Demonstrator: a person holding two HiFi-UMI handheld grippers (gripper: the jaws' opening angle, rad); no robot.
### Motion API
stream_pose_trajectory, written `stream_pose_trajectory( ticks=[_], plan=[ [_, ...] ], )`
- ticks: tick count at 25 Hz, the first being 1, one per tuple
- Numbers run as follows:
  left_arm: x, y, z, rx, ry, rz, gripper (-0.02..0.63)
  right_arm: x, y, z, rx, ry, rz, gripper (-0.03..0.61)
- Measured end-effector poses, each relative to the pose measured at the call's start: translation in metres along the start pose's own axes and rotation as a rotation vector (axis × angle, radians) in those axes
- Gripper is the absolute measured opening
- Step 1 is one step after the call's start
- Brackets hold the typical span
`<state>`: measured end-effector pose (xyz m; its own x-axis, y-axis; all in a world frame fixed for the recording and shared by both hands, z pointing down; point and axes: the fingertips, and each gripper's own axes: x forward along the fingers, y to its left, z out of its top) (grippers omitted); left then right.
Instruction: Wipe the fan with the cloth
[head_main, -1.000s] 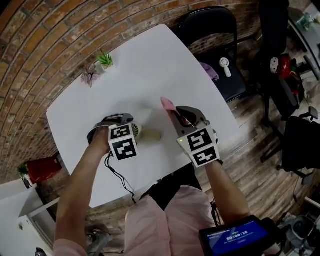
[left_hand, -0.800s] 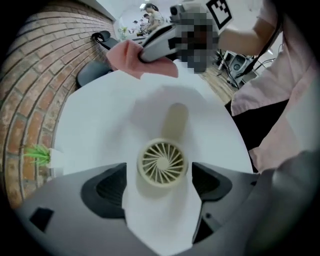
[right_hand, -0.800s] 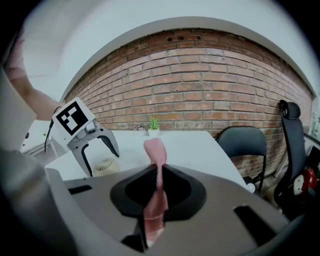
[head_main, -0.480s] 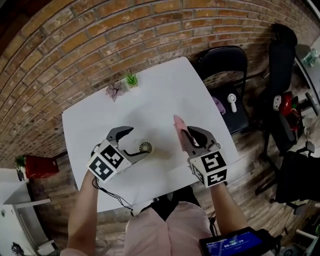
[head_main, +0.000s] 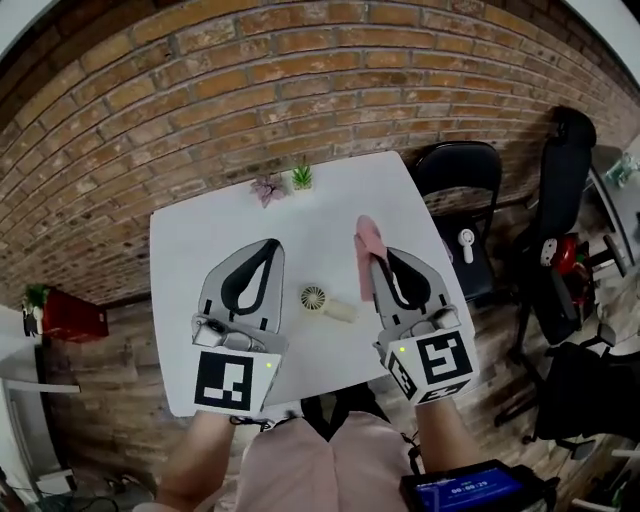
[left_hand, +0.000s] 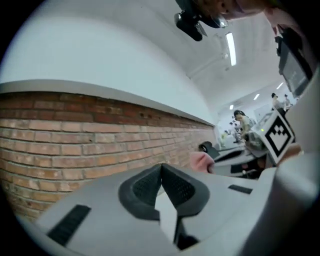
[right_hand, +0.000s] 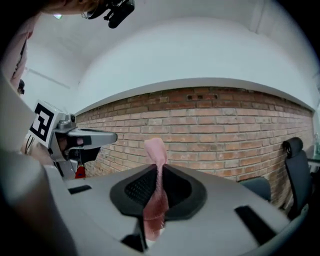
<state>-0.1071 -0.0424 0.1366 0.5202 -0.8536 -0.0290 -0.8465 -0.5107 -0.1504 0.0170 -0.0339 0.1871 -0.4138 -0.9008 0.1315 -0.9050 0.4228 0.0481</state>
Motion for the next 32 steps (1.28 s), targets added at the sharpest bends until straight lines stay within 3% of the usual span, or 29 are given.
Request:
stream_pose_trajectory(
  ticks=[2, 5, 9, 32],
  plan=[
    [-0.012, 0.011, 0.019, -0.036, -0.047, 0.079, 0.012, -0.006, 0.011, 0.014, -0.01, -0.033, -0.009, 0.037],
    [-0.022, 0.016, 0.037, -0.004, -0.098, 0.111, 0.012, -0.015, 0.023, 0.031, -0.028, -0.071, -0.02, 0.035],
    [-0.03, 0.01, 0.045, -0.035, -0.109, 0.105, 0.012, -0.024, 0.033, 0.041, -0.051, -0.094, -0.035, 0.034],
    [-0.03, -0.017, 0.033, 0.002, -0.069, 0.051, 0.012, -0.03, 0.032, 0.045, -0.063, -0.094, -0.059, 0.026]
  ],
)
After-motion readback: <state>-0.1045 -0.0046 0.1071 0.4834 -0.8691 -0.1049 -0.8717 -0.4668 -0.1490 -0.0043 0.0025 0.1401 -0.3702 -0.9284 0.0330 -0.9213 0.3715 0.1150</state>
